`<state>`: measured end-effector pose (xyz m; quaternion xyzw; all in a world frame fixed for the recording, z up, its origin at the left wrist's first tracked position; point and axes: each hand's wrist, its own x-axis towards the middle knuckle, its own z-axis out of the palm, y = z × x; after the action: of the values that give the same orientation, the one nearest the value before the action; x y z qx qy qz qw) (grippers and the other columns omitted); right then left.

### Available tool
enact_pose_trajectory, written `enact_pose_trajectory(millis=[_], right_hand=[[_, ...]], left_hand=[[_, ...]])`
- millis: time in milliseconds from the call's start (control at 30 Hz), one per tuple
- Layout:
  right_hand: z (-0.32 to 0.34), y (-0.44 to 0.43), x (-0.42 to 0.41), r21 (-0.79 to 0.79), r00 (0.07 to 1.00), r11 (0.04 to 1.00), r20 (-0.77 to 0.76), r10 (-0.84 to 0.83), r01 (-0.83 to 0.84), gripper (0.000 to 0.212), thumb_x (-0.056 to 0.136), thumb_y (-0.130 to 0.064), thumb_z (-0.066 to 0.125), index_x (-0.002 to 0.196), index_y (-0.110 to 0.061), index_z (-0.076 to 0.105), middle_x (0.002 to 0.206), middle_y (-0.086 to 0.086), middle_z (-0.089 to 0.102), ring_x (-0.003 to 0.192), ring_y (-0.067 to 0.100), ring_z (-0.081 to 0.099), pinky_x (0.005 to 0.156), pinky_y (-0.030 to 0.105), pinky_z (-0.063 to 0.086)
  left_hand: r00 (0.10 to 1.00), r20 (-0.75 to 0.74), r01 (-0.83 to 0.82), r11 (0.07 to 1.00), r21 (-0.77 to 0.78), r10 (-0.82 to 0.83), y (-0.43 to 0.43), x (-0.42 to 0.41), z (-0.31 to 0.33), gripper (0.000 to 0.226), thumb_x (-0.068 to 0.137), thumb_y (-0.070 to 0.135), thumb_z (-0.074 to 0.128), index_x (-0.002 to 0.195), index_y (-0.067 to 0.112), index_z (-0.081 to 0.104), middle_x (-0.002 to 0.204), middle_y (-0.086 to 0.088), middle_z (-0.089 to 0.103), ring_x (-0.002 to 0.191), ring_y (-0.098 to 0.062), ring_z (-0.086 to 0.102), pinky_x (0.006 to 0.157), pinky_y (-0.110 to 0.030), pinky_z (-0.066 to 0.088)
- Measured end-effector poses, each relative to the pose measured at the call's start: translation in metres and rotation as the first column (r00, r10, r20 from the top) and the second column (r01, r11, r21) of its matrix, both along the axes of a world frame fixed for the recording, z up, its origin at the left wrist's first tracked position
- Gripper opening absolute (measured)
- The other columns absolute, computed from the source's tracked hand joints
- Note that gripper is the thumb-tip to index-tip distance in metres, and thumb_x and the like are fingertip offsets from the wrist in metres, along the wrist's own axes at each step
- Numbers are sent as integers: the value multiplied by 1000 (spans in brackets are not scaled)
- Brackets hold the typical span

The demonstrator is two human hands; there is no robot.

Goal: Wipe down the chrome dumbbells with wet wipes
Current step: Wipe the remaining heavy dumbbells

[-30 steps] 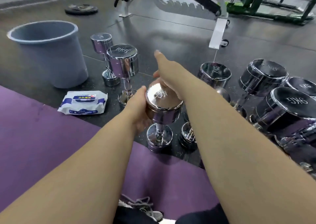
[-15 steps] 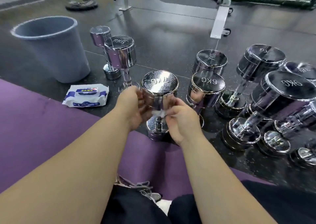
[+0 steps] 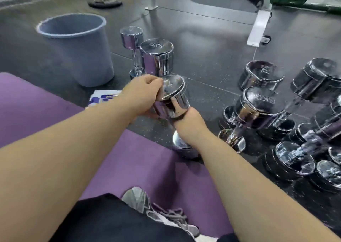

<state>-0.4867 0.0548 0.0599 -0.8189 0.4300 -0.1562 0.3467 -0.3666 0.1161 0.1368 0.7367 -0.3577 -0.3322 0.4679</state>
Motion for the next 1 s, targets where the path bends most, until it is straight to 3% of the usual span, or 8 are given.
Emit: enact_pose_trajectory(millis=[133, 367, 500, 600, 667, 733, 867, 1000], right_hand=[[-1, 5, 36, 40, 999, 998, -21, 41, -40, 24, 90, -8, 58, 114, -7, 61, 111, 15, 67, 105, 34, 62, 76, 29, 45], [-45, 34, 104, -61, 919, 954, -292, 264, -293, 24, 89, -11, 52, 112, -7, 58, 117, 18, 63, 111, 37, 58, 92, 42, 48], [-57, 33, 112, -142, 860, 935, -456, 228, -324, 32, 90, -14, 55, 122, -15, 60, 121, 11, 64, 116, 32, 58, 91, 36, 45], [-52, 26, 105, -199, 736, 858, -625, 261, -474, 25, 94, -26, 55, 118, -20, 60, 120, 5, 65, 116, 27, 57, 93, 34, 38], [-46, 23, 98, -237, 667, 801, -702, 251, -550, 25, 98, -25, 48, 119, -19, 59, 124, 3, 63, 123, 24, 53, 111, 39, 26], [-43, 15, 90, -257, 612, 768, -762, 212, -586, 31, 100, -23, 41, 124, -16, 58, 126, 2, 61, 128, 23, 48, 118, 45, 10], [-46, 3, 65, -263, 626, 782, -754, 200, -566, 36, 93, -39, 46, 116, -18, 64, 119, 1, 64, 125, 24, 49, 119, 46, 10], [-55, -8, 39, -347, 845, 842, -491, 211, -412, 62, 77, -57, 32, 108, -20, 69, 112, 1, 62, 118, 26, 51, 104, 41, 38]], left_hand=[[993, 91, -78, 993, 84, 70, 15, 24, -22, 48, 76, 68, 60, 88, 21, 62, 75, -6, 72, 66, -20, 68, 62, -33, 59], [914, -62, -377, 896, 235, 401, 61, 80, -100, 47, 68, 56, 62, 79, 11, 72, 66, -6, 73, 71, -29, 72, 74, -52, 60], [931, 248, -343, 872, 350, 267, 75, 106, -127, 49, 70, 60, 54, 80, 15, 70, 81, -4, 73, 82, -29, 67, 75, -40, 57], [662, 747, -363, 896, 256, 55, 65, 98, -124, 34, 83, 34, 55, 110, 14, 63, 109, -7, 64, 102, -34, 56, 81, -40, 43], [412, 910, -109, 994, 11, 35, 47, 81, -127, 38, 76, 20, 50, 109, 18, 68, 111, -3, 67, 106, -32, 59, 89, -41, 34], [359, 913, 158, 977, 145, -193, 36, 63, -130, 38, 77, 21, 46, 110, 21, 66, 105, -1, 71, 106, -27, 63, 96, -39, 28], [483, 677, 272, 830, 487, -555, 26, 51, -137, 56, 87, 27, 53, 141, 25, 38, 117, -6, 66, 108, -33, 58, 78, -38, 42], [173, 793, 240, 806, 541, -584, 18, 57, -135, 14, 90, 25, 51, 100, 26, 60, 106, -1, 70, 103, -26, 64, 84, -33, 41]])
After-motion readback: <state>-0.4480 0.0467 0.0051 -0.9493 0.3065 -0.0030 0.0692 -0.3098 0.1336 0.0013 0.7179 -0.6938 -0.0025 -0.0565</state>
